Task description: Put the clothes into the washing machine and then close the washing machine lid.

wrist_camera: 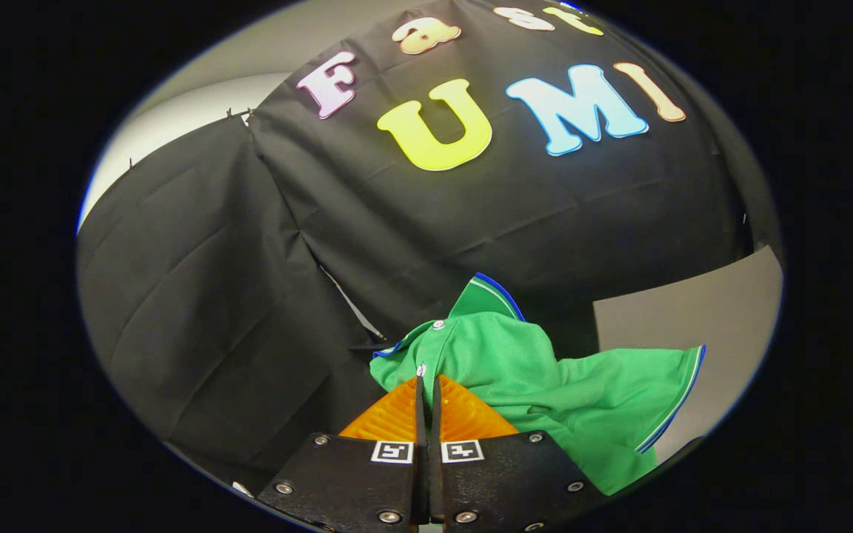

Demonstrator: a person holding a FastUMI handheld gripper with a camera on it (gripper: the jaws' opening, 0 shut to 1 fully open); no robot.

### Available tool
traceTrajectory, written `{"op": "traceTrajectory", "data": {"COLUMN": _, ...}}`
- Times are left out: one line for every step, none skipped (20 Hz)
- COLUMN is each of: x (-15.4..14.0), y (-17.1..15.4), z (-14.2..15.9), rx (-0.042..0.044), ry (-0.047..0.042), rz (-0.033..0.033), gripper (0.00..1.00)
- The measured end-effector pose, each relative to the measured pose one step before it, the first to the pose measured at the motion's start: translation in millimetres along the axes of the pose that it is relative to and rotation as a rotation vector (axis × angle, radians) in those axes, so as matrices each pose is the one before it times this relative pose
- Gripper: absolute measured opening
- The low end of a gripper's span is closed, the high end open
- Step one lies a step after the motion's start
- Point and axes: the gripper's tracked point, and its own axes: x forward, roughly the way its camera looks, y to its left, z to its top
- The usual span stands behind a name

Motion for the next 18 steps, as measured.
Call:
{"op": "traceTrajectory", "data": {"x": 4.19, "y": 5.0, "z": -3.67, "rx": -0.00396, "ry": 0.00501, "rz": 0.00414, "gripper": 0.0}}
{"op": "traceTrajectory", "data": {"x": 3.93, "y": 5.07, "z": -4.8, "rx": -0.00365, "ry": 0.00538, "rz": 0.00415, "gripper": 0.0}}
{"op": "traceTrajectory", "data": {"x": 4.8, "y": 5.46, "z": -2.37, "rx": -0.00327, "ry": 0.00591, "rz": 0.00488, "gripper": 0.0}}
{"op": "traceTrajectory", "data": {"x": 4.77, "y": 5.41, "z": -4.34, "rx": -0.0041, "ry": 0.00513, "rz": 0.0056, "gripper": 0.0}}
{"op": "traceTrajectory", "data": {"x": 4.44, "y": 5.51, "z": -2.12, "rx": -0.00407, "ry": 0.00488, "rz": 0.00447, "gripper": 0.0}}
{"op": "traceTrajectory", "data": {"x": 5.65, "y": 5.0, "z": -4.98, "rx": -0.00369, "ry": 0.00605, "rz": 0.00461, "gripper": 0.0}}
{"op": "traceTrajectory", "data": {"x": 4.53, "y": 4.56, "z": -4.19, "rx": -0.00314, "ry": 0.00645, "rz": 0.00366, "gripper": 0.0}}
{"op": "traceTrajectory", "data": {"x": 4.68, "y": 5.08, "z": -4.11, "rx": -0.00202, "ry": 0.00547, "rz": 0.00298, "gripper": 0.0}}
{"op": "traceTrajectory", "data": {"x": 4.22, "y": 4.19, "z": -2.6, "rx": -0.00091, "ry": 0.00499, "rz": 0.00328, "gripper": 0.0}}
{"op": "traceTrajectory", "data": {"x": 5.01, "y": 3.46, "z": -3.78, "rx": 0.00053, "ry": 0.00405, "rz": 0.00404, "gripper": 0.0}}
{"op": "traceTrajectory", "data": {"x": 5.54, "y": 3.29, "z": -3.22, "rx": 0.00059, "ry": 0.00458, "rz": 0.00206, "gripper": 0.0}}
{"op": "traceTrajectory", "data": {"x": 4.82, "y": 2.28, "z": -3.99, "rx": -0.00032, "ry": 0.00165, "rz": -0.00214, "gripper": 0.0}}
{"op": "traceTrajectory", "data": {"x": 4.67, "y": 0.53, "z": -3.03, "rx": -0.00467, "ry": 0.00186, "rz": -0.00752, "gripper": 0.0}}
{"op": "traceTrajectory", "data": {"x": 4.69, "y": 0.45, "z": -3.51, "rx": -0.00348, "ry": 0.00572, "rz": -0.00797, "gripper": 0.0}}
{"op": "traceTrajectory", "data": {"x": 5.33, "y": 0.68, "z": -4.98, "rx": 0.00197, "ry": 0.00767, "rz": -0.00037, "gripper": 0.0}}
{"op": "traceTrajectory", "data": {"x": 6.34, "y": 2.25, "z": -6.75, "rx": 0.00349, "ry": 0.00704, "rz": 0.00278, "gripper": 0.0}}
{"op": "traceTrajectory", "data": {"x": 6.67, "y": 1.45, "z": -5.32, "rx": 0.00296, "ry": 0.00686, "rz": 0.00332, "gripper": 0.0}}
{"op": "traceTrajectory", "data": {"x": 5.13, "y": 1.0, "z": -5.76, "rx": -0.00051, "ry": 0.00681, "rz": -0.00017, "gripper": 0.0}}
